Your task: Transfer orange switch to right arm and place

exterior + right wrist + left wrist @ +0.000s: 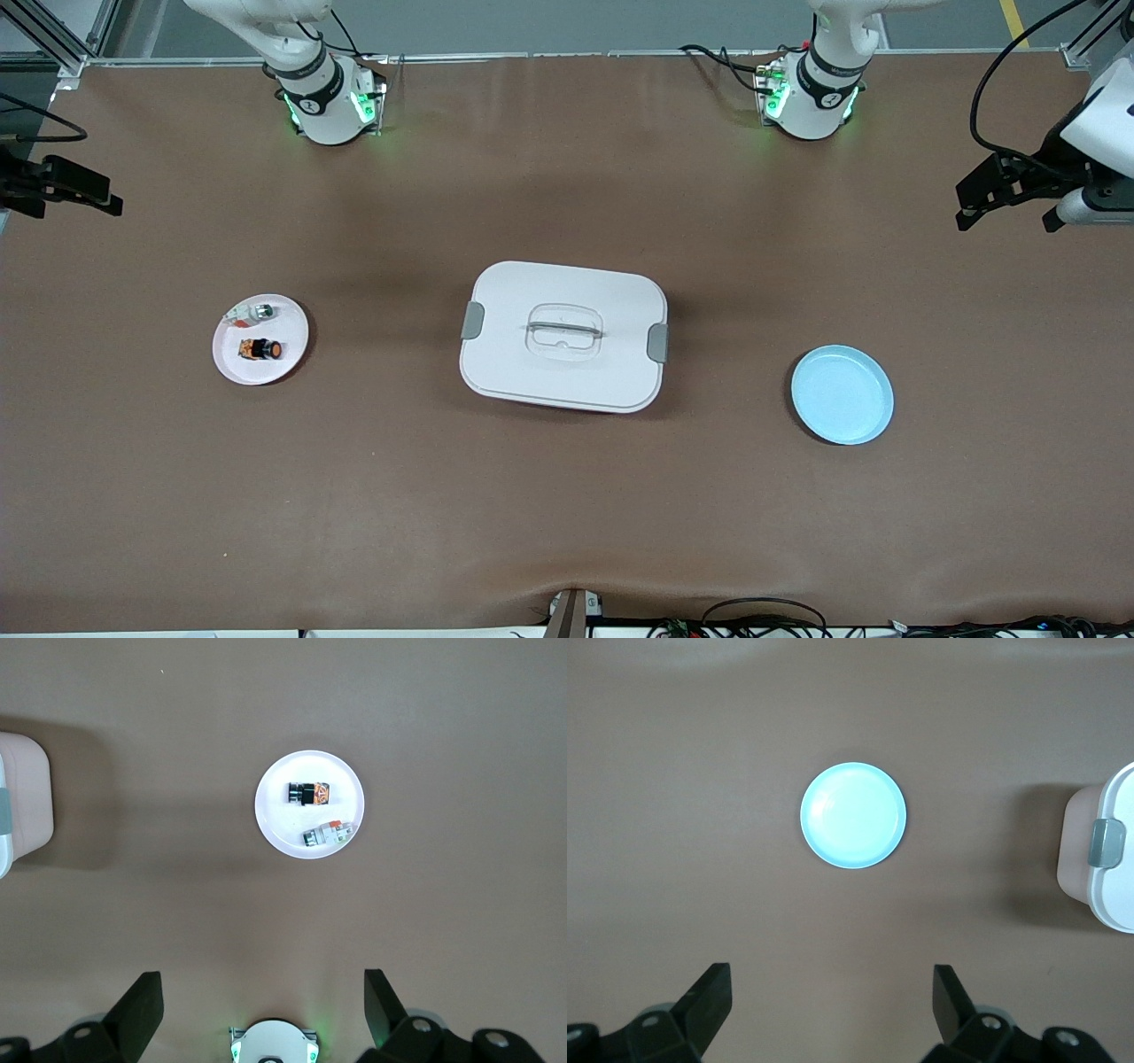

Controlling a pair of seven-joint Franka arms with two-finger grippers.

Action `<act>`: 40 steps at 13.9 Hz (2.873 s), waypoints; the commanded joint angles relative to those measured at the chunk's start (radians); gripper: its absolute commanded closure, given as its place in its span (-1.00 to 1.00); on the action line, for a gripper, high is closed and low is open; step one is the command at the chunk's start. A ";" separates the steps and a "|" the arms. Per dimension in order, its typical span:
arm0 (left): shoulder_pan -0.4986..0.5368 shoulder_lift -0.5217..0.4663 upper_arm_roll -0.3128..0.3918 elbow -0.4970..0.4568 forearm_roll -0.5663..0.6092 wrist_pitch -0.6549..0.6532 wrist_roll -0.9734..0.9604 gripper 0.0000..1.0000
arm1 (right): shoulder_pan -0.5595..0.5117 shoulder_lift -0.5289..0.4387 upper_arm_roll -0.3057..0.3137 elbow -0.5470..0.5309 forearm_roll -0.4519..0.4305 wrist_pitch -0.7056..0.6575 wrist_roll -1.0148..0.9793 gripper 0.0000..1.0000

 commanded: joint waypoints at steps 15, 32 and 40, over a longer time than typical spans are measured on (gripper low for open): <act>0.008 -0.034 -0.004 -0.032 -0.022 0.029 0.026 -1.00 | -0.004 -0.143 0.007 -0.179 0.055 0.101 0.019 -1.00; 0.006 0.017 -0.007 0.026 -0.034 0.017 0.022 -1.00 | -0.005 -0.146 0.007 -0.176 0.008 0.186 0.078 -1.00; 0.008 0.087 0.002 0.143 -0.050 -0.128 0.017 -1.00 | -0.007 -0.154 0.007 -0.177 0.000 0.201 0.076 -1.00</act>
